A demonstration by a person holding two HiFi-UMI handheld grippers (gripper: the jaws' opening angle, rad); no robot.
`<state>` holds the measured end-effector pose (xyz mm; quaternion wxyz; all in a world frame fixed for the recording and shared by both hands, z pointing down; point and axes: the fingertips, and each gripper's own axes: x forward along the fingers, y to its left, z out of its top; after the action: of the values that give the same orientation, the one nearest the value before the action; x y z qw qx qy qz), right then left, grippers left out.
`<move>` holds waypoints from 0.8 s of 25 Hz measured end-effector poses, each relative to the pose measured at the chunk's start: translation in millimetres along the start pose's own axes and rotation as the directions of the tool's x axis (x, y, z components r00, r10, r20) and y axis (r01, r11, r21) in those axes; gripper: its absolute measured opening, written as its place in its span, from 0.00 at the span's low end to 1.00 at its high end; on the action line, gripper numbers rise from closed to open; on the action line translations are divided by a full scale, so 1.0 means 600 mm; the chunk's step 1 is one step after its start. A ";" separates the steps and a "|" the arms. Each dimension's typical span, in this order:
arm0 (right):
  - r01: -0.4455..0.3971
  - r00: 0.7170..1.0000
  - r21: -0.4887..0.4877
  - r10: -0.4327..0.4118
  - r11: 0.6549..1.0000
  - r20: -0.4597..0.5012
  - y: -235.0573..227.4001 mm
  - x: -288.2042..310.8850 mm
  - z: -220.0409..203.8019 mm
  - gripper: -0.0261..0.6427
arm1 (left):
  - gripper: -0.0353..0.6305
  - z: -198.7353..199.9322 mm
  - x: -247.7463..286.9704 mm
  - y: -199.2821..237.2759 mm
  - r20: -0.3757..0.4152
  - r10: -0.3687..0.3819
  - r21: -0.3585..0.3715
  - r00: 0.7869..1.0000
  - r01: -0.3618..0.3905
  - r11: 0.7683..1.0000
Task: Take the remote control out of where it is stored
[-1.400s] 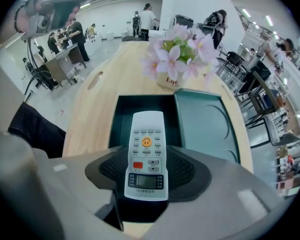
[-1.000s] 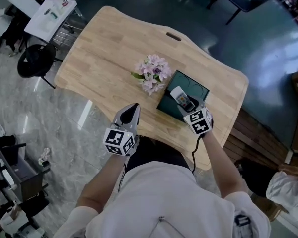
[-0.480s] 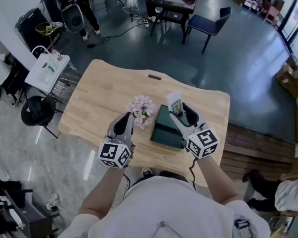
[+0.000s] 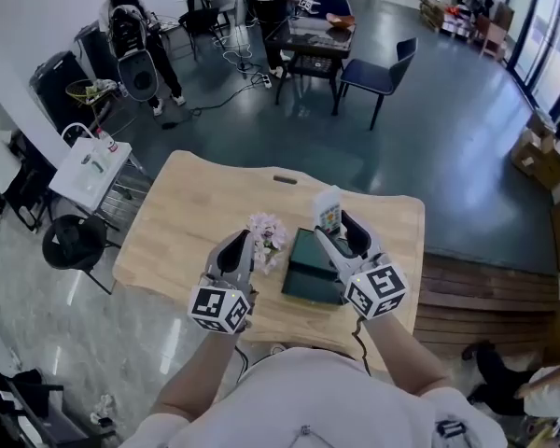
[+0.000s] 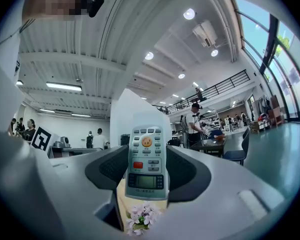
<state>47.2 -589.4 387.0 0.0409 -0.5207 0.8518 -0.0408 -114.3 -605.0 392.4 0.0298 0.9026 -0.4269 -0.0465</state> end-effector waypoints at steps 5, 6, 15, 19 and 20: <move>0.008 1.000 -0.013 -0.008 1.000 -0.002 0.002 0.013 0.001 0.43 | 0.05 0.004 0.000 0.006 0.010 -0.008 -0.001 1.000 0.008 1.000; 0.007 1.000 -0.015 -0.007 1.000 0.000 0.003 0.013 0.001 0.43 | 0.05 0.005 -0.002 0.005 0.013 -0.009 0.000 1.000 0.009 1.000; -0.006 1.000 0.006 0.006 1.000 -0.001 0.012 0.032 0.008 0.43 | 0.05 0.007 -0.010 0.014 0.015 0.006 0.002 1.000 -0.006 1.000; -0.013 1.000 0.011 0.013 1.000 -0.003 0.016 0.030 0.008 0.43 | 0.05 0.008 -0.014 0.012 0.016 0.014 0.002 1.000 -0.014 1.000; -0.013 1.000 0.013 0.013 1.000 -0.004 0.018 0.030 0.008 0.43 | 0.05 0.009 -0.016 0.013 0.015 0.016 0.001 1.000 -0.016 1.000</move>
<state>30.1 -600.7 380.5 0.0426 -0.5147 0.8550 -0.0472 -126.7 -602.7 388.6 0.0263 0.8988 -0.4344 -0.0528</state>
